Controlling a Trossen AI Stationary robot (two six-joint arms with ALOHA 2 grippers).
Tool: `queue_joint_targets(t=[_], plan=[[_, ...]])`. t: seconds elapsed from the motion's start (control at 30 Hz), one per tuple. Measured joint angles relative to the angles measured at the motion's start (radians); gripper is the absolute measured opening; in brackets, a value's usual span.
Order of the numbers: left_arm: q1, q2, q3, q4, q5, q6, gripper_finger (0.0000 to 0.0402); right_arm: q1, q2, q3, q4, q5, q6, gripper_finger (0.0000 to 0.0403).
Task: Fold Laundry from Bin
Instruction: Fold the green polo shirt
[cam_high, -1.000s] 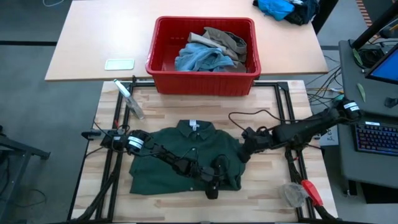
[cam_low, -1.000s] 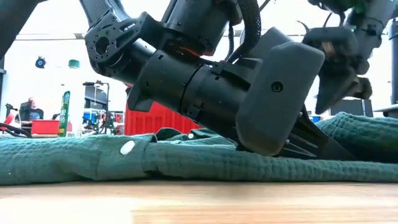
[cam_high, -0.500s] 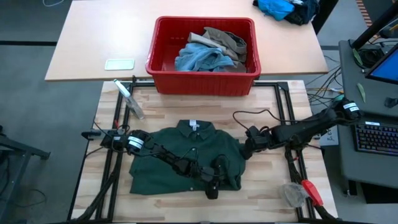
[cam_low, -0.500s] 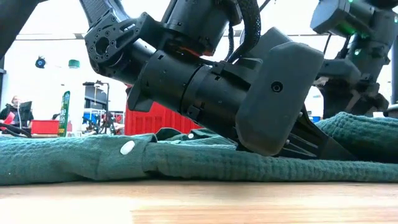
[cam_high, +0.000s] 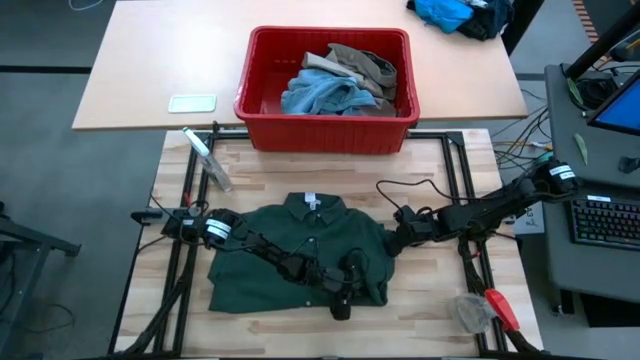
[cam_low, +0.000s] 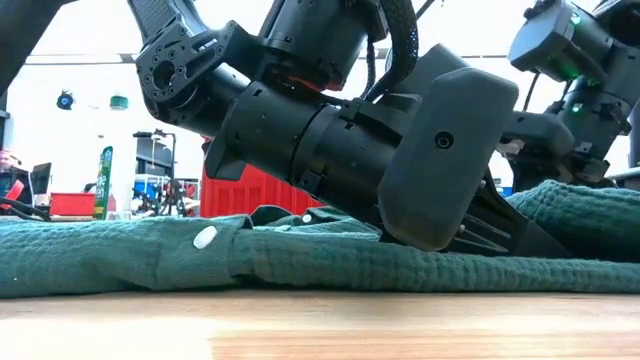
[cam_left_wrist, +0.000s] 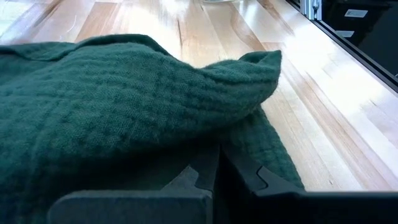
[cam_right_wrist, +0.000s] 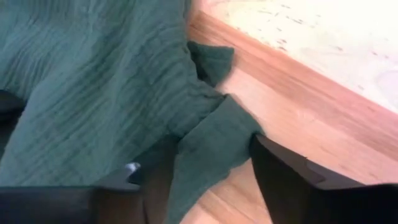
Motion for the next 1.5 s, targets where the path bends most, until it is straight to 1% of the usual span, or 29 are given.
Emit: queue_joint_targets(t=[0.1, 0.23, 0.27, 0.37, 0.43, 0.5, 0.63, 0.7, 0.77, 0.87, 0.93, 1.03, 1.17, 1.37, 1.5], plan=[[0.000, 0.000, 0.000, 0.000, 0.000, 0.000, 0.0000, 0.000, 0.007, -0.001, 0.014, 0.006, -0.030, 0.0137], [0.000, 0.000, -0.001, 0.000, 0.000, 0.000, 0.0000, 0.000, 0.006, 0.015, 0.017, 0.021, -0.092, 0.0040], [0.000, 0.000, -0.001, 0.000, 0.000, 0.000, 0.0000, 0.000, 0.006, 0.024, 0.015, 0.022, -0.115, 0.0025], [0.000, 0.000, -0.001, 0.000, 0.000, 0.000, 0.0000, 0.000, 0.005, 0.065, -0.029, 0.023, -0.140, 0.0016], [0.000, 0.000, -0.002, 0.000, 0.000, -0.001, 0.0000, 0.000, 0.005, 0.109, -0.124, 0.024, -0.146, 0.0013], [0.000, 0.000, -0.002, 0.000, 0.000, -0.002, 0.0000, 0.001, 0.006, 0.161, -0.264, 0.047, -0.137, 0.0013], [0.000, 0.000, -0.002, 0.000, 0.000, -0.003, 0.0000, 0.000, 0.006, 0.258, -0.551, 0.183, -0.086, 0.0013], [0.000, 0.000, -0.002, 0.000, 0.000, -0.003, 0.0000, 0.000, 0.006, 0.291, -0.612, 0.245, -0.072, 0.0013], [0.000, 0.000, -0.002, -0.001, 0.000, -0.004, 0.0000, 0.000, 0.006, 0.311, -0.608, 0.276, -0.093, 0.0013], [0.000, 0.002, -0.002, 0.000, 0.000, -0.006, 0.0000, 0.000, 0.006, 0.344, -0.615, 0.250, -0.152, 0.0013], [0.000, 0.004, -0.001, 0.001, 0.000, -0.011, 0.0000, 0.000, 0.000, 0.365, -0.638, 0.223, -0.161, 0.0015], [0.000, 0.006, -0.001, 0.003, 0.000, -0.023, 0.0000, 0.000, -0.005, 0.397, -0.660, 0.196, -0.162, 0.0030], [0.000, 0.007, -0.002, 0.009, 0.000, -0.025, 0.0000, 0.000, -0.007, 0.425, -0.682, 0.163, -0.188, 0.0069], [0.000, 0.008, -0.001, 0.012, 0.000, -0.026, 0.0000, 0.001, -0.008, 0.478, -0.730, 0.164, -0.207, 0.0133], [0.000, 0.008, -0.001, 0.013, 0.000, -0.026, 0.0000, 0.005, -0.008, 0.505, -0.727, 0.164, -0.221, 0.0167]])
